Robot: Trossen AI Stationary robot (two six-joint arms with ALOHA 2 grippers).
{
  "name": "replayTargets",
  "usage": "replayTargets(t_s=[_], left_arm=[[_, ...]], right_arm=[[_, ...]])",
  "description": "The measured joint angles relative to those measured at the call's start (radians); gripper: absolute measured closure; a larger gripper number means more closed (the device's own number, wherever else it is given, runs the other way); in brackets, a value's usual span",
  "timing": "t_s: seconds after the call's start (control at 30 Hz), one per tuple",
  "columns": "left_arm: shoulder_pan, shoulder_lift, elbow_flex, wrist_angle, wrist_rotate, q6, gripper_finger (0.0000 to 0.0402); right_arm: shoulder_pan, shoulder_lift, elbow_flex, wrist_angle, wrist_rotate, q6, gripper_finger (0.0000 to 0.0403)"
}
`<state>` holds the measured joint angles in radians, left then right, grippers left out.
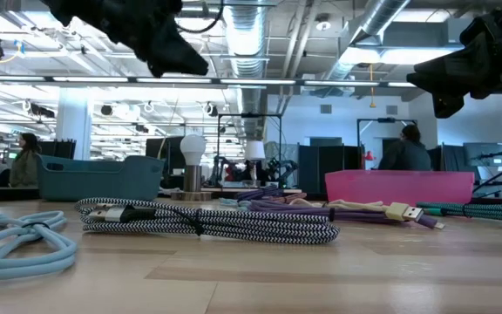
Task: Pick & Place USB Port
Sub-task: Put the plain white charger cable into the pink bin
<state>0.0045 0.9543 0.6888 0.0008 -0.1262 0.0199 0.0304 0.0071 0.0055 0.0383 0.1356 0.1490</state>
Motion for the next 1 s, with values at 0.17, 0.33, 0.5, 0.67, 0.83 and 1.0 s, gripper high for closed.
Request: replayTargets(t_s=[0.17,0.33,0.5,0.67,0.83,1.0], left_arm=[[-0.073,-0.029,0.000,-0.008,0.022,0.030,0.0302],[-0.142,-0.161,0.000,-0.100,-0.006,0.080,0.0325],[-0.183,-0.304,-0.021,-0.174,-0.029,0.073,0.0350],[-0.203,-0.375,-0.121,-0.188,-0.030,0.070,0.0365],[-0.209,-0.448,-0.232,-0.191,-0.030,0.047,0.0374],[-0.209,-0.521,-0.277,-0.179,-0.030,0.050,0.0385]], right_arm=[[0.000,0.000,0.000,0.001,0.000,0.000,0.0295],[0.000,0.000,0.000,0.003,0.000,0.000,0.0295],[0.000,0.000,0.000,0.003,0.000,0.000,0.0295],[0.000,0.000,0.000,0.003,0.000,0.000,0.0295],[0.000,0.000,0.000,0.003,0.000,0.000,0.0295],[0.000,0.000,0.000,0.003,0.000,0.000,0.0295]])
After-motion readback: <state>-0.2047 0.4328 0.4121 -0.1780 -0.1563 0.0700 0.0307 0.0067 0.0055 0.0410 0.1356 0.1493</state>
